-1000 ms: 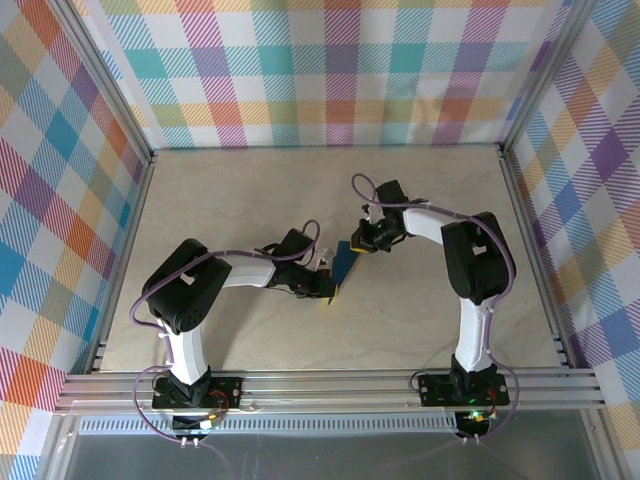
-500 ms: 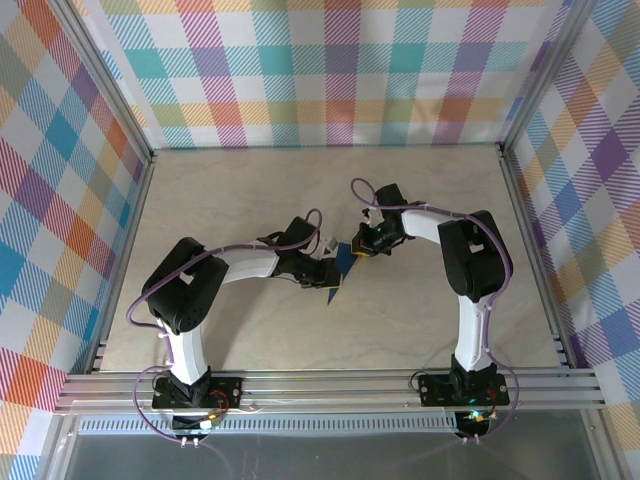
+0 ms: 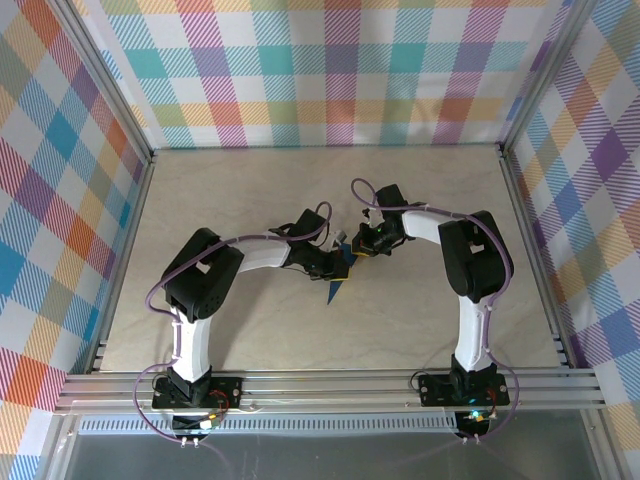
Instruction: Fold a paper plane with a square sheet of paper (fold left side to right side)
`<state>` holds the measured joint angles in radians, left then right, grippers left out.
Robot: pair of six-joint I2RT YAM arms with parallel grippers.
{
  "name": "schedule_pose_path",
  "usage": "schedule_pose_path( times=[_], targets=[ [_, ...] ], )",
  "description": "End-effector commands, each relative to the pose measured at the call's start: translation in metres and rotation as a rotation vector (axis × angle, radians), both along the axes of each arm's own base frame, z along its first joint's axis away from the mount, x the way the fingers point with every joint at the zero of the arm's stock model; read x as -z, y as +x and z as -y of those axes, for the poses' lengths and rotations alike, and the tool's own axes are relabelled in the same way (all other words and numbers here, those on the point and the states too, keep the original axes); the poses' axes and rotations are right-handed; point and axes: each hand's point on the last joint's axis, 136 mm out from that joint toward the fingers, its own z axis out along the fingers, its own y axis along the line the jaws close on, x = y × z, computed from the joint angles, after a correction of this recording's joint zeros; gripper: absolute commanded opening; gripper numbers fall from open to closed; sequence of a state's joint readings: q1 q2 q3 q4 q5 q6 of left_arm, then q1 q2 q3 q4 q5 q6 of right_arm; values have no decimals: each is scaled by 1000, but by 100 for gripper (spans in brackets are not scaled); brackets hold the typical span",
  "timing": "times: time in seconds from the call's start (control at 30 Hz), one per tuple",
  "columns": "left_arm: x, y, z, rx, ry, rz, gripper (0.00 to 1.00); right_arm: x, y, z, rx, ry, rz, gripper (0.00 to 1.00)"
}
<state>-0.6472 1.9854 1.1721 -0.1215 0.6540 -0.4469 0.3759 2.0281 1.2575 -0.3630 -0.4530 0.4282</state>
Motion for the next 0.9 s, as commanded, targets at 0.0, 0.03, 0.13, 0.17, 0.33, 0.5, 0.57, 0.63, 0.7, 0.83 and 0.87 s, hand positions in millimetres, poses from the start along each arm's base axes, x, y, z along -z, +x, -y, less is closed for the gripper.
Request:
schedule_pose_path(
  times=[0.0,0.03,0.13,0.17,0.33,0.5,0.57,0.63,0.7,0.83,0.87],
  targets=[
    [5,-5,1,25,21,-20,0,44,-29,27,7,-156,-113,0],
    [7,-7,0,25,26,-26,0,44,-29,28,8,-160,-113,0],
    [12,-12,-3,28,34,-38,0,46,-30,30,5,-178,-117,0],
    [14,-14,-4,30,39,-43,0,47,-31,32,5,-185,-118,0],
    [21,-22,-11,36,61,-59,0,48,-31,34,1,-204,-120,0],
    [26,-28,-16,41,82,-72,0,51,-32,36,-1,-217,-129,0],
    [26,-30,-17,43,84,-74,0,51,-32,37,-2,-224,-128,0],
    [26,-33,-18,45,86,-75,0,51,-32,38,-4,-229,-129,0],
    [28,-36,-20,50,89,-77,0,52,-33,38,-3,-233,-132,0],
    [29,-42,-24,54,96,-83,0,51,-31,39,-4,-237,-130,0],
    [30,-44,-25,56,97,-84,0,51,-32,39,-3,-238,-132,0]
  ],
)
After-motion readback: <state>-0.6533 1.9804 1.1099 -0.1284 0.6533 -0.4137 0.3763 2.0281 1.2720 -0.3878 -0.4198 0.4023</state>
